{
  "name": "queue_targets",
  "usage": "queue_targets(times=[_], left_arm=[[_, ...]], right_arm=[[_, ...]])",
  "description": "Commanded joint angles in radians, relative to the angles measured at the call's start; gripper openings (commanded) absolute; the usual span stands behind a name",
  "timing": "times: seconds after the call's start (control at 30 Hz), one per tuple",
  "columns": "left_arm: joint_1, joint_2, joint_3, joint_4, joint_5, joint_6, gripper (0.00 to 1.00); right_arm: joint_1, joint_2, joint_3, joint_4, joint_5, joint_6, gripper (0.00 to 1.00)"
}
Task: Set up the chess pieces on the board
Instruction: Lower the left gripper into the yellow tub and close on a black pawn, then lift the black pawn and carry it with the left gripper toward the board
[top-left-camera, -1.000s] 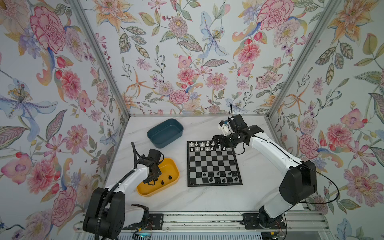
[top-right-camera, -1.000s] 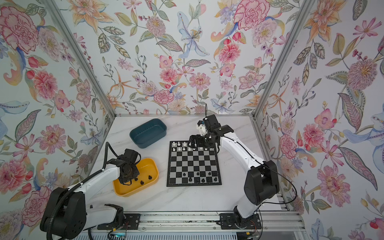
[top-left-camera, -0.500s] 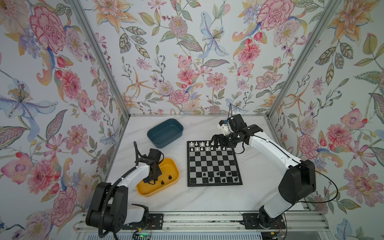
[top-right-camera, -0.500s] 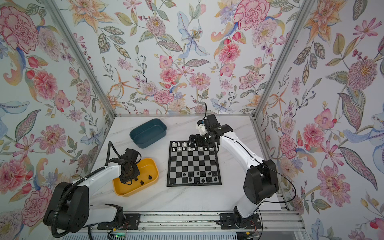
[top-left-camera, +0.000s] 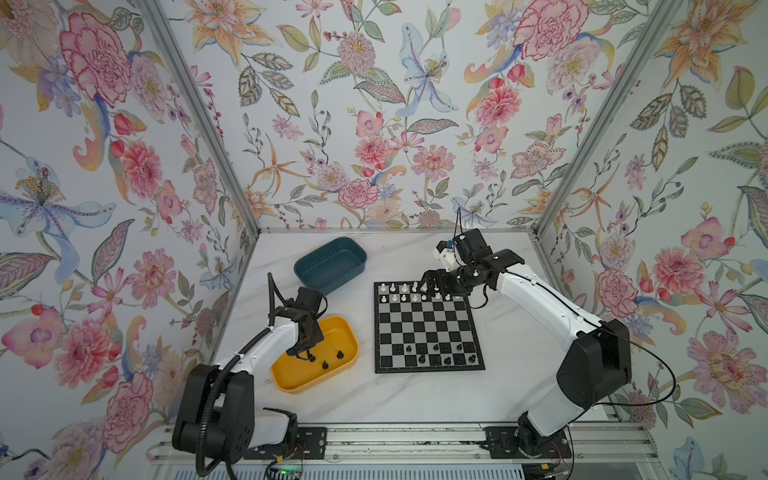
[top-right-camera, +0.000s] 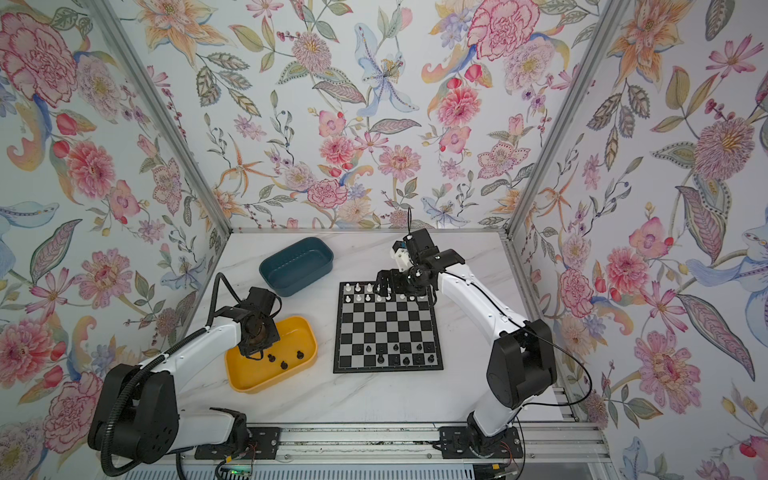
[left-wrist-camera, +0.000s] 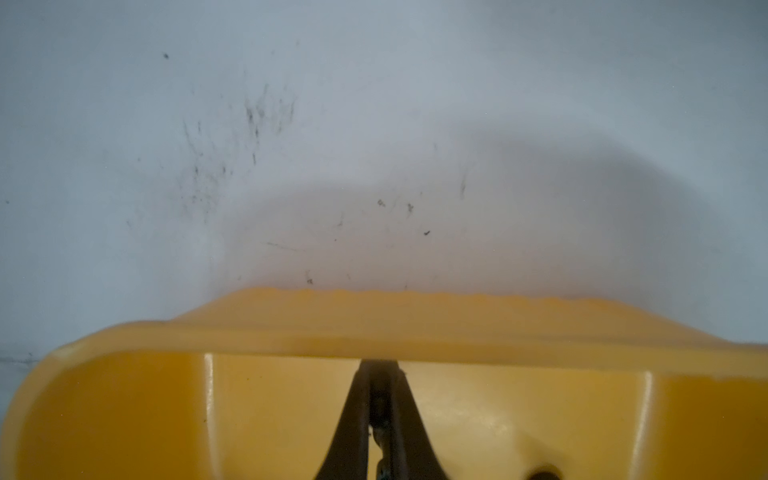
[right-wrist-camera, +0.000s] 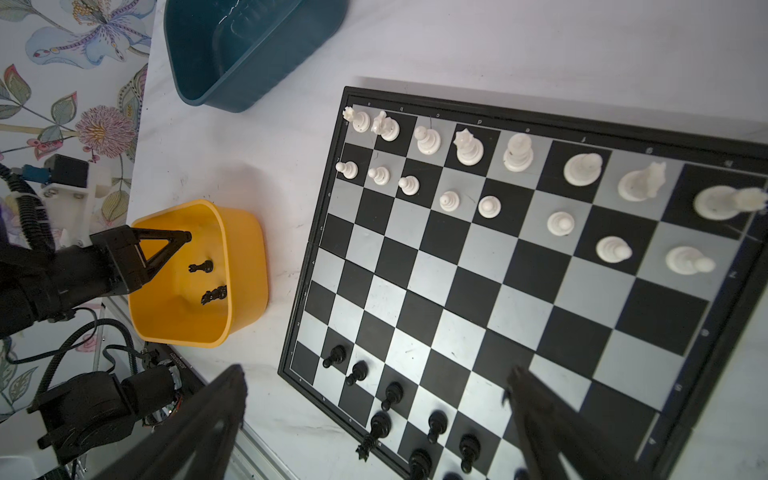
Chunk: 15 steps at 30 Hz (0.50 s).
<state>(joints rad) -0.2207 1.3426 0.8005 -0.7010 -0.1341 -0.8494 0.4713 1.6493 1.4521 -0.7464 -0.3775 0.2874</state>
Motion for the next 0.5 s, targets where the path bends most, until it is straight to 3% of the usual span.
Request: queue_targets(times=[0.0, 0.17, 0.47], left_arm=[[0.0, -0.023, 0.07, -0.072, 0.004, 0.037, 0.04], [-0.066, -0.026, 0.154, -0.094, 0.01, 0.012, 0.04], [-0.334, 0.042, 0.285, -0.073, -0.01, -0.111, 0.05]], right_arm=[[0.007, -0.032, -0.012, -0.018, 0.025, 0.01, 0.99], [0.009, -0.091, -0.063, -0.016, 0.044, 0.023, 0.99], [0.01, -0.275, -0.22, -0.024, 0.068, 0.043, 0.99]])
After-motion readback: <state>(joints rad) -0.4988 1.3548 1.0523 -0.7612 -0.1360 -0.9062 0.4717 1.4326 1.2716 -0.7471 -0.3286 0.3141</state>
